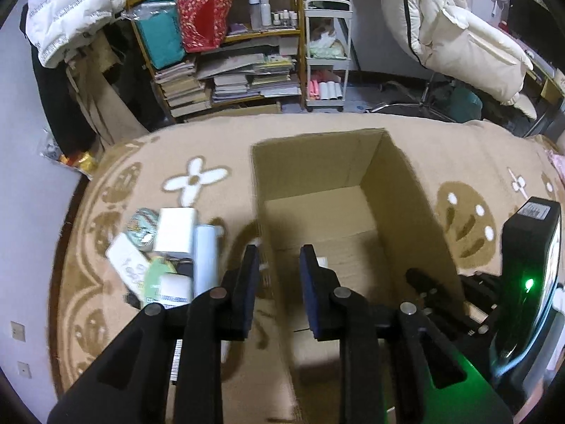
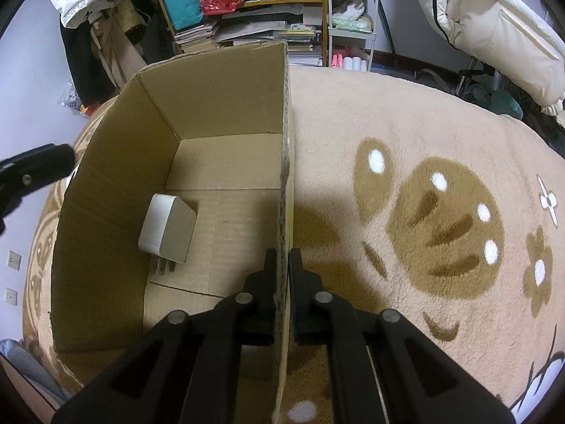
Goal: Organize rigid objects
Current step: 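Return the left gripper to the cluster above the white spray bottle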
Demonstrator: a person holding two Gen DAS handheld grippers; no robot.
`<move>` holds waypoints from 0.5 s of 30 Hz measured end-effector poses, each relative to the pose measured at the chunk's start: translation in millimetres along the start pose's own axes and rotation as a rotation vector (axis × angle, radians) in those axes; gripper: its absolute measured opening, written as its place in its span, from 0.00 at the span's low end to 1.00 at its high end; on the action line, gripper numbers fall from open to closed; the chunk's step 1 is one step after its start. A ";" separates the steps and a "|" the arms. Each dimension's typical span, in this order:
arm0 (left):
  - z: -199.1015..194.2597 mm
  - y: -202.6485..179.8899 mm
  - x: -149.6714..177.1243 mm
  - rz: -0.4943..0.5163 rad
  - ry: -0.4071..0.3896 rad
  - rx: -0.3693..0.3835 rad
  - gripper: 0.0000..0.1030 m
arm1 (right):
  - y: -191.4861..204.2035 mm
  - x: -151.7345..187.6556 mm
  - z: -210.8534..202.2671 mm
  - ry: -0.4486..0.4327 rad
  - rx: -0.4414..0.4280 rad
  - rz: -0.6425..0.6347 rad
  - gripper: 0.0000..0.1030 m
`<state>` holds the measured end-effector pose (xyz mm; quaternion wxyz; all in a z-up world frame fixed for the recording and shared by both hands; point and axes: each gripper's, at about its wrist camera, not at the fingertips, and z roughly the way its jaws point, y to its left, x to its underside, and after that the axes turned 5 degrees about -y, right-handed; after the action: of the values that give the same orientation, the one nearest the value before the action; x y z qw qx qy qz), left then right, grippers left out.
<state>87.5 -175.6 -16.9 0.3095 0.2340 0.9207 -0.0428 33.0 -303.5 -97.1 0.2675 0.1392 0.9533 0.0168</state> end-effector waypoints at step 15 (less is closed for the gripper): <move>5.6 80.1 30.4 -0.079 0.018 -0.096 0.75 | 0.1 0.0 0.5 0.000 0.009 -0.011 0.07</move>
<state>105.9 -93.5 -34.1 0.3100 0.1826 0.9330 -0.0086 33.3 -303.4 -97.5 0.2671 0.1349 0.9541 0.0111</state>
